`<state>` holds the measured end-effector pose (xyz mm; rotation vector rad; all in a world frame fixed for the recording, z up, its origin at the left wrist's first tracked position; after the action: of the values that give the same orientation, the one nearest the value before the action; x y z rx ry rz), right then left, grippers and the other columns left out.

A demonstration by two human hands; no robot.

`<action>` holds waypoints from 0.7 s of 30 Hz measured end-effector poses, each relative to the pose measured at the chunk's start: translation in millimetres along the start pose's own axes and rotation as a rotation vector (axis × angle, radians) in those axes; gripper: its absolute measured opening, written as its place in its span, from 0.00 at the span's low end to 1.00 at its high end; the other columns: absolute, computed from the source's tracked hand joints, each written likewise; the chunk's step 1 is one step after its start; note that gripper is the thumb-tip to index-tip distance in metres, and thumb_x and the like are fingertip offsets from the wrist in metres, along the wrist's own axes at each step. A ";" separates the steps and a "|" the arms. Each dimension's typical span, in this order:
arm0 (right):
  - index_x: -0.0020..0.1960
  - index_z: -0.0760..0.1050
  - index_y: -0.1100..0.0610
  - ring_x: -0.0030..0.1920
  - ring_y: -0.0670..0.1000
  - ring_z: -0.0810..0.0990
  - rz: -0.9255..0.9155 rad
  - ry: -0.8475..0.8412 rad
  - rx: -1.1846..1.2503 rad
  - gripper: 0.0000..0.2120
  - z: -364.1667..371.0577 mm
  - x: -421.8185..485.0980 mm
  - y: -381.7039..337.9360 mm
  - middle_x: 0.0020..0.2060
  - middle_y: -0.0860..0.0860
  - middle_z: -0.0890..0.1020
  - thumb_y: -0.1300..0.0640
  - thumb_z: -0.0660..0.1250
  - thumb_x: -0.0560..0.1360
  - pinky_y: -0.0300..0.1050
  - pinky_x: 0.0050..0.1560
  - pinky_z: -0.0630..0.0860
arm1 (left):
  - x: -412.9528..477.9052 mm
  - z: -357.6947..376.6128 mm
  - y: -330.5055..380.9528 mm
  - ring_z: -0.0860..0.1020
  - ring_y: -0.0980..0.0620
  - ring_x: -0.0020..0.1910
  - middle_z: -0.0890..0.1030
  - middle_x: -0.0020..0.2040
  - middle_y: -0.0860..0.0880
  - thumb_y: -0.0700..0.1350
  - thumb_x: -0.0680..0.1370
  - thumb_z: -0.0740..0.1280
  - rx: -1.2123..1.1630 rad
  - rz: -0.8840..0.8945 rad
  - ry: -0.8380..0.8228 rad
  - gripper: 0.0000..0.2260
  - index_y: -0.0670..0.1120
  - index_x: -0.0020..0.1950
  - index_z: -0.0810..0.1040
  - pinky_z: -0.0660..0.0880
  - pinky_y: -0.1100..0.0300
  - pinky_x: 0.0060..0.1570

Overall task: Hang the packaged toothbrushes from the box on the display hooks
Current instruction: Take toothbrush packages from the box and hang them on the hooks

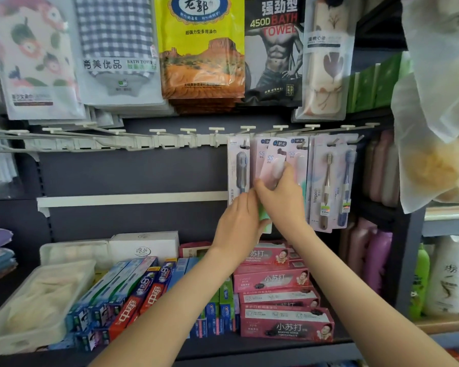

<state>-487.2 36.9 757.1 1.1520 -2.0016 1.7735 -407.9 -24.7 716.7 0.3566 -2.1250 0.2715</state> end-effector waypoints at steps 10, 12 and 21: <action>0.74 0.57 0.57 0.45 0.57 0.75 -0.202 -0.144 -0.509 0.28 -12.7 31.6 8.2 0.51 0.56 0.78 0.51 0.62 0.78 0.48 0.39 0.71 | 33.9 2.9 -35.4 0.58 0.43 0.76 0.59 0.76 0.39 0.50 0.77 0.69 0.102 0.013 -0.109 0.35 0.37 0.77 0.56 0.45 0.53 0.74; 0.73 0.58 0.58 0.50 0.59 0.76 -0.204 -0.127 -0.592 0.26 -11.3 36.9 5.7 0.54 0.57 0.77 0.52 0.61 0.78 0.47 0.40 0.72 | 39.9 5.6 -40.8 0.47 0.46 0.78 0.49 0.79 0.41 0.52 0.79 0.66 0.137 -0.007 -0.138 0.38 0.39 0.79 0.47 0.38 0.54 0.74; 0.64 0.63 0.65 0.54 0.62 0.79 -0.071 -0.114 -0.608 0.21 6.6 60.5 8.0 0.55 0.60 0.79 0.50 0.60 0.80 0.49 0.45 0.73 | 55.9 20.3 -45.7 0.38 0.47 0.78 0.37 0.79 0.43 0.50 0.79 0.66 0.231 -0.092 -0.224 0.43 0.40 0.77 0.36 0.34 0.53 0.72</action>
<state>-530.7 6.4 787.9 1.1059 -2.2903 0.9619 -436.7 -82.3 755.2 0.6433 -2.2942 0.4427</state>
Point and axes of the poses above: each hand's wrist, its own x-axis towards the middle knuckle, its own z-axis out of the palm, y = z × x, the point moved 4 cm from there along x, towards the middle knuckle
